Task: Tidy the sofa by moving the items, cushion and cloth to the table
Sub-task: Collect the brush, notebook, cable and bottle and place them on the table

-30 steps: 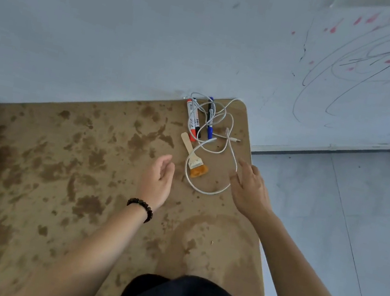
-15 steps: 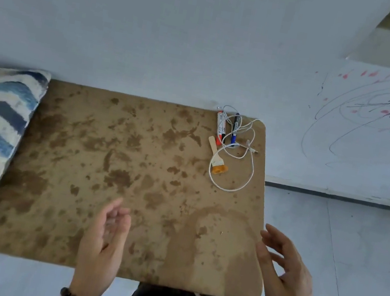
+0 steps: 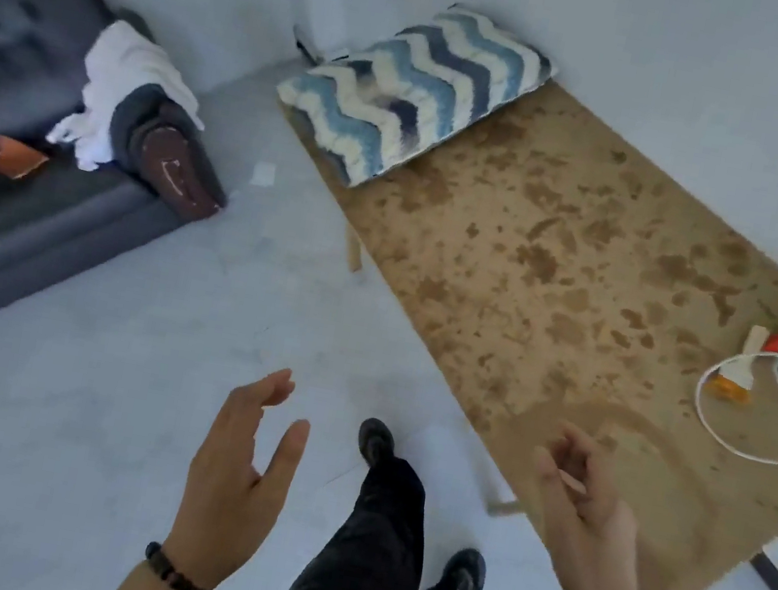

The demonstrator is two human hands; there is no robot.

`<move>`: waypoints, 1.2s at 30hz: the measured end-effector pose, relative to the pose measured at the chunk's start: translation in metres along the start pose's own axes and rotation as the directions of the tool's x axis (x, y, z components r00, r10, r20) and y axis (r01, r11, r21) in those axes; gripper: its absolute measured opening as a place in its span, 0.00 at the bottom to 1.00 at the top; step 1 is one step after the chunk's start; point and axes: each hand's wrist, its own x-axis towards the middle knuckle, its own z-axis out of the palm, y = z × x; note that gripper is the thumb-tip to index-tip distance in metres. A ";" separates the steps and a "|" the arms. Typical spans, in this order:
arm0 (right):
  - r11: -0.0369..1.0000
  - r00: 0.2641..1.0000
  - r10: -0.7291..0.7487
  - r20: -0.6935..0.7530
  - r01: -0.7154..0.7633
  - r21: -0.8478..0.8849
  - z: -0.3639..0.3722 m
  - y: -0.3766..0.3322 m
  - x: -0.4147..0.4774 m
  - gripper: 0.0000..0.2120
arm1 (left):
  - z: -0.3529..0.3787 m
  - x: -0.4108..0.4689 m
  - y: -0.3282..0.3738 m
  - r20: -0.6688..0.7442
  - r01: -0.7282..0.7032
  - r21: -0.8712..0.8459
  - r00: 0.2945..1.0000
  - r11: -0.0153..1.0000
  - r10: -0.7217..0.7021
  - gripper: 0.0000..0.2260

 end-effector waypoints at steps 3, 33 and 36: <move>0.992 0.971 -0.113 0.213 0.121 -0.025 0.049 -0.033 -0.009 0.15 | -0.053 -0.036 -0.033 -0.200 0.110 -0.051 0.973 0.993 -0.118 0.19; 0.821 0.590 -0.303 0.749 0.560 -0.109 0.652 -0.219 -0.029 0.18 | -0.369 0.090 -0.436 -0.504 0.483 -0.336 0.633 0.809 -0.587 0.18; 0.809 0.562 -0.289 0.775 0.576 -0.116 0.724 -0.266 0.002 0.17 | -0.412 0.159 -0.459 -0.480 0.499 -0.356 0.628 0.791 -0.612 0.17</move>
